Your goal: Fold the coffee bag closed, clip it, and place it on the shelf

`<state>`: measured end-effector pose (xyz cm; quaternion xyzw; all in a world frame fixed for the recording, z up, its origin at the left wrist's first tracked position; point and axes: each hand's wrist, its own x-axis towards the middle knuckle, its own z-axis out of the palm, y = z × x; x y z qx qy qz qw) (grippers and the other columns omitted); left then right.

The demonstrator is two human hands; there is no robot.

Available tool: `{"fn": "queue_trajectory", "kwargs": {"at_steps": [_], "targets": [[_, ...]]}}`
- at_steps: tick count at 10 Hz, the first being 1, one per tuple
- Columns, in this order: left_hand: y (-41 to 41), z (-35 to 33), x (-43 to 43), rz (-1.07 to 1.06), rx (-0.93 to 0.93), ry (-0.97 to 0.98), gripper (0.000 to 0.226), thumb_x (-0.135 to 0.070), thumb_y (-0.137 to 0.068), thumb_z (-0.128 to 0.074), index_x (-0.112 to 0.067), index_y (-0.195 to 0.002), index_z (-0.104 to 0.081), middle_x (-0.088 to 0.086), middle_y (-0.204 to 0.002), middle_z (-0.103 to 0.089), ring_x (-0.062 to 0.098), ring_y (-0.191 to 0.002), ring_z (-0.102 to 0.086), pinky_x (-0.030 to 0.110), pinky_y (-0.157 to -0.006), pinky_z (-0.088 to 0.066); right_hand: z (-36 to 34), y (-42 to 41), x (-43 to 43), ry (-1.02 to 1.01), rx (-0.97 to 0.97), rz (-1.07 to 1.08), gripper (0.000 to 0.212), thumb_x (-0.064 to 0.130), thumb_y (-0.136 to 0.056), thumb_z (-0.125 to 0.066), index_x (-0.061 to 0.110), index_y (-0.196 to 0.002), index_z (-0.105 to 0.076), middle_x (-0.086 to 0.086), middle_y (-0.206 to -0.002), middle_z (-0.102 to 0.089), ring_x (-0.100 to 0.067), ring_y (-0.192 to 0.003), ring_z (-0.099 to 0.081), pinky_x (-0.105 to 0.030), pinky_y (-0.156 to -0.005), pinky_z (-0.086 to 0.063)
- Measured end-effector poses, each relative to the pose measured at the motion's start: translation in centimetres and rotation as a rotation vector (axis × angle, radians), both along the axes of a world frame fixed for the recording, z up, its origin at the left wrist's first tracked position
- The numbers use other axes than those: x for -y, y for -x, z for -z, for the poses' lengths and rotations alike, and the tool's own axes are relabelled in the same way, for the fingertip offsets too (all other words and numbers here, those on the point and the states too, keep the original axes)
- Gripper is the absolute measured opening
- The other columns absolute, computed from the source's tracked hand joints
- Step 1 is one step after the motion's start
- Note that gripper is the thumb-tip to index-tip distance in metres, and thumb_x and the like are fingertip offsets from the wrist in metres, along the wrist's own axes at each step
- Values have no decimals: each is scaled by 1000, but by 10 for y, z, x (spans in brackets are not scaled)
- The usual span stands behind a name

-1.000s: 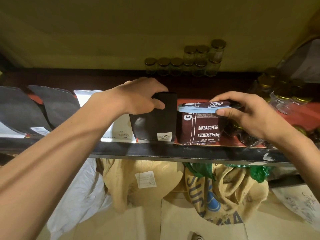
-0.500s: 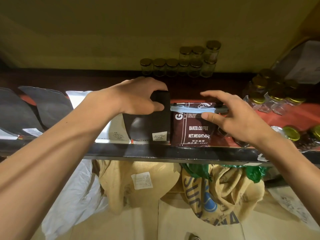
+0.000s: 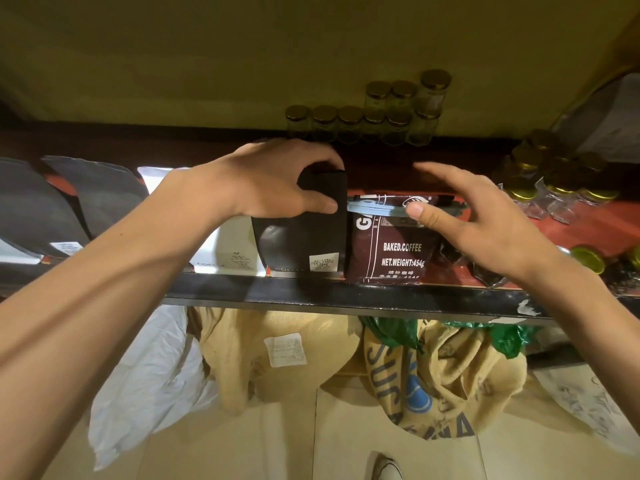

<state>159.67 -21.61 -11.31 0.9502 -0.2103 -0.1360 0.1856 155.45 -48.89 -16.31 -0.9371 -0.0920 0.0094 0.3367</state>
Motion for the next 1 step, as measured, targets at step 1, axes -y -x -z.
{"fn": "queue_trajectory", "kwargs": {"at_steps": [1], "targets": [[6,3,-2,2,166,-31,60,-58,-84,-63,-42,-138,-44,-10,-147,-50,17,-134,-45,32,-106,-36,-2,9,-4,105,126,-18,79,72,-80,-48,34,-149,-37,0,-149,-47,-19,-139,-36,-57,-113,-33]]}}
